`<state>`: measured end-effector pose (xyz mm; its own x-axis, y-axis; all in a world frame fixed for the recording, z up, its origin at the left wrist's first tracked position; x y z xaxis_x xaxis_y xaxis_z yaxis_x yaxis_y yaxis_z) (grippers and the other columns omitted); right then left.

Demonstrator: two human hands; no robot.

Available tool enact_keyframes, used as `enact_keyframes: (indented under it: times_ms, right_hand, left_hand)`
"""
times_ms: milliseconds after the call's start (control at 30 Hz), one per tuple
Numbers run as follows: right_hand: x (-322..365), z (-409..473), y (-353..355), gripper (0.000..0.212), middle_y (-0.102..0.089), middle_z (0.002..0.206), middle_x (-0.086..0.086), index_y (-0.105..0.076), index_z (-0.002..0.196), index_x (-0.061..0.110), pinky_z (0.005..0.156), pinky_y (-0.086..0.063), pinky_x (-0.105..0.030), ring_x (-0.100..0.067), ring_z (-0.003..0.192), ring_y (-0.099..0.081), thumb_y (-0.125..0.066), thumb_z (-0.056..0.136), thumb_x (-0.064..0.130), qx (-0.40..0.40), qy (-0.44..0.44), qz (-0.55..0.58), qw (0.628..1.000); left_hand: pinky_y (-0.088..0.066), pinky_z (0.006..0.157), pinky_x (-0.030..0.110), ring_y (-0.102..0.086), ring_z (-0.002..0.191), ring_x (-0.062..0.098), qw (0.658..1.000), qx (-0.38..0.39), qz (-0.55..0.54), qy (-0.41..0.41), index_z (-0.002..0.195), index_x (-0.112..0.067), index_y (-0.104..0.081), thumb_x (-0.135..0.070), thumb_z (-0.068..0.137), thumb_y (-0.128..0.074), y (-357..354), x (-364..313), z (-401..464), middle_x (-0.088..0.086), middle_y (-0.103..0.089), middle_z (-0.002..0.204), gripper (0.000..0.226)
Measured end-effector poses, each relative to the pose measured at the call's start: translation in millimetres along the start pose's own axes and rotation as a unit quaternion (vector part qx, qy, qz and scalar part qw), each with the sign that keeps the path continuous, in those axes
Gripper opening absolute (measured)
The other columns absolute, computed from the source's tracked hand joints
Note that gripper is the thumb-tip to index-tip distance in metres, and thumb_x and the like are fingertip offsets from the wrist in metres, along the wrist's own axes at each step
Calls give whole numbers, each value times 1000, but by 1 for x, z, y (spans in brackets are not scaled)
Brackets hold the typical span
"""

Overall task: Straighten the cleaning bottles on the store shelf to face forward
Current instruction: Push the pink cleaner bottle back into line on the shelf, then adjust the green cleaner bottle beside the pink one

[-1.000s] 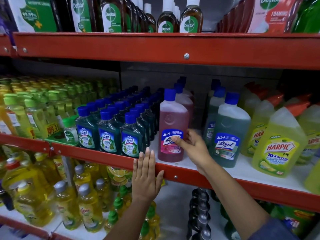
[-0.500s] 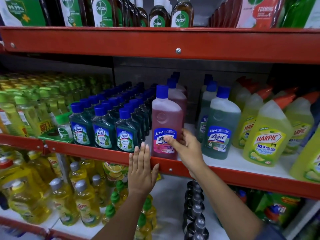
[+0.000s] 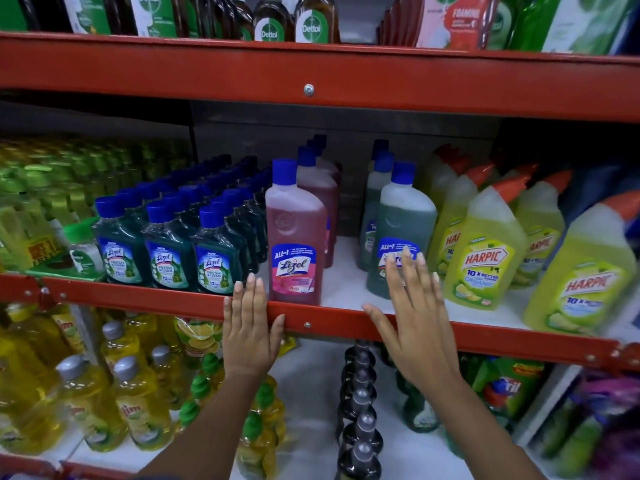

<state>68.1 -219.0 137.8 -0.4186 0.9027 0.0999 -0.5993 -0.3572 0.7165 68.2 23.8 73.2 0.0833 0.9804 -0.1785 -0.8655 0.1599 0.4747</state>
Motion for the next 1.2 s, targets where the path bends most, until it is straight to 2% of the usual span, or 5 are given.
enact_keyframes:
  times_ms: [333,500,600,767,1200]
  right_hand:
    - [-67,37,11,95,-18,165,-5,-11,156,15,120,-22,-37,-17,151,-17,-46,85,66,22,-119,203,972]
    - [-89,50,-11,58,-59,130,0,-48,137,15,83,-56,-21,-9,110,-61,-70,85,24,27,-255,502,826]
    - [-93,53,-22,33,-69,113,-1,-60,114,20,62,-56,-13,-4,91,-66,-73,83,20,48,-272,545,792]
    - [-91,56,-27,24,-72,107,0,-63,103,28,68,-58,-18,-5,87,-71,-70,85,13,63,-265,586,764]
    - [-74,39,-22,40,-71,112,-4,-57,126,12,67,-56,-15,-4,86,-72,-67,87,10,91,-262,598,752]
  left_hand:
    - [2,124,35,4,152,16,1000,8,-4,11,148,-1,-23,-48,103,-16,-1,0,-2,21,-34,148,66]
    - [3,123,35,5,152,15,1000,4,-3,10,154,-9,-10,-49,102,-15,2,0,0,18,-29,150,65]
    - [4,123,34,5,152,15,1000,-5,-2,4,154,-14,-2,-49,102,-15,3,-1,0,17,-27,151,64]
    - [2,124,36,4,152,16,1000,-22,0,0,154,-13,-4,-48,103,-16,3,-1,0,18,-29,149,64]
    - [1,124,36,4,152,16,1000,-19,9,14,145,3,-28,-46,103,-18,1,1,-1,25,-39,146,65]
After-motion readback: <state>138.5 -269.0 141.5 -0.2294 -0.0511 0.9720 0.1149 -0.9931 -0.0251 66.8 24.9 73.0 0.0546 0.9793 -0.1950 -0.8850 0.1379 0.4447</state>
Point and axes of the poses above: each hand's wrist, its own z-axis towards the middle knuckle, its own y-axis out of the back of the hand, x = y × z, the point moved 10 cm from there along z, towards the middle knuckle
